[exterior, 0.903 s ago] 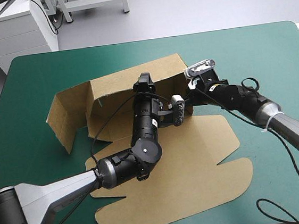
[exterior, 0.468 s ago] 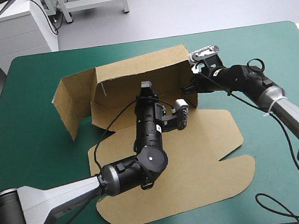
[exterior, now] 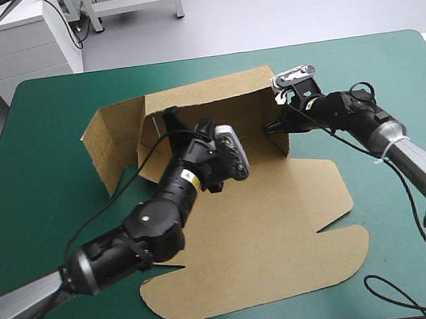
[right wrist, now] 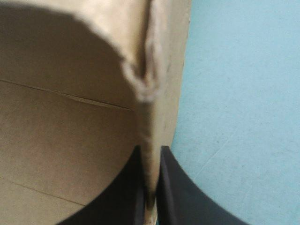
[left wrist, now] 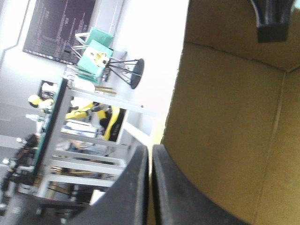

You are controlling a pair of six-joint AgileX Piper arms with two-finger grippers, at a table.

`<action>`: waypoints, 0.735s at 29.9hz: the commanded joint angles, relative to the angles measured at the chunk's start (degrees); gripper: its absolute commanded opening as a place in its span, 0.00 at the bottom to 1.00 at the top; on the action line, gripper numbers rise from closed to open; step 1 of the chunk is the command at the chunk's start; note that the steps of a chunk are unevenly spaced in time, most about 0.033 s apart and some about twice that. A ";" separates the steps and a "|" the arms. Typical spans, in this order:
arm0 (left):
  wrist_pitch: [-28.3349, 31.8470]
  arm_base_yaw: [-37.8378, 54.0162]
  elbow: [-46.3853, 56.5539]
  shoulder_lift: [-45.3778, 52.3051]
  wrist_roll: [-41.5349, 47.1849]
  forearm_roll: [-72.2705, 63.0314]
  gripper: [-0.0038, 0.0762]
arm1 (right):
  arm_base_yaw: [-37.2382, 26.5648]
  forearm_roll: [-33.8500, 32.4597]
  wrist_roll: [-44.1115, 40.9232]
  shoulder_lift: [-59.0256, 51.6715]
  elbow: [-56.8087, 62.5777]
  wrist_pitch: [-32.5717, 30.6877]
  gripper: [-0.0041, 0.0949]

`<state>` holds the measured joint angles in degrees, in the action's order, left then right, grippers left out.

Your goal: Fold the box

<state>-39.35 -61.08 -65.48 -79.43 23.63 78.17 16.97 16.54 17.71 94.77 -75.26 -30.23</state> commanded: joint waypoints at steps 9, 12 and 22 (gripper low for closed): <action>9.56 25.52 -1.83 17.74 -26.24 -45.99 0.05 | -0.35 -1.64 -2.24 -2.36 -2.24 -0.43 0.02; 6.00 32.44 -1.68 20.96 -28.99 -53.00 0.05 | -0.35 -1.73 -2.24 -2.36 -2.24 -1.17 0.02; 6.18 56.29 7.07 29.86 -36.57 -69.91 0.05 | -0.35 -4.44 -4.31 -2.36 -2.24 -1.22 0.02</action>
<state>-36.32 -9.79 -59.38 -51.50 -11.01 11.16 16.97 13.14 13.46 94.77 -75.68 -32.85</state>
